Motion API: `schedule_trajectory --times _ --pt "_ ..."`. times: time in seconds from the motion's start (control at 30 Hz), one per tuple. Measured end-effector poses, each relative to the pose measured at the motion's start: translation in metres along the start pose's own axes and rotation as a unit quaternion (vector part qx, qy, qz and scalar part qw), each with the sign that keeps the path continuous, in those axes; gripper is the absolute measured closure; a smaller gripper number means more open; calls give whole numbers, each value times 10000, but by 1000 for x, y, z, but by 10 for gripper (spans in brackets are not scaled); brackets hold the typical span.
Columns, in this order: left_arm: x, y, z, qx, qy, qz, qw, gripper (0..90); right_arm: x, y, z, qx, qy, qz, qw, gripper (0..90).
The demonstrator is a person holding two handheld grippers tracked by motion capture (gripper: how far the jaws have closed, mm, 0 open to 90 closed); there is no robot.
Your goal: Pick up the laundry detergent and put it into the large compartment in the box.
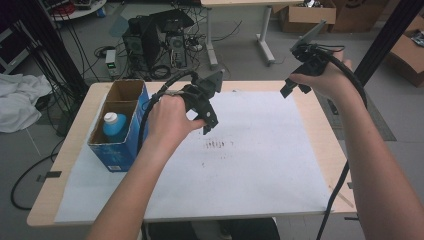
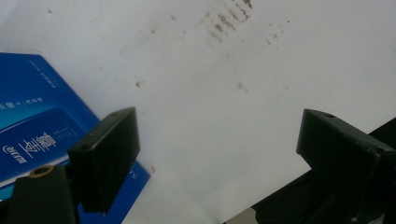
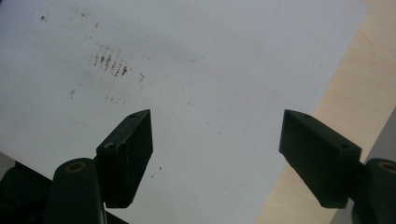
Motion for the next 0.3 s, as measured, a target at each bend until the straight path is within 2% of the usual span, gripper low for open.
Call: schedule_trajectory --times 0.3 --pt "1 -1 1 20 -39 -12 10000 138 1 -1 1 -29 9 -8 10000 261"
Point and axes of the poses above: each handheld gripper's, and its own axes: x roughly forward along the jaws, z roughly out of its underside, y roughly to its right, the point moved 6 cm from there along x, roughly forward along the jaws, and after that the axes turned 10 degrees about z, right-handed, at the moved point
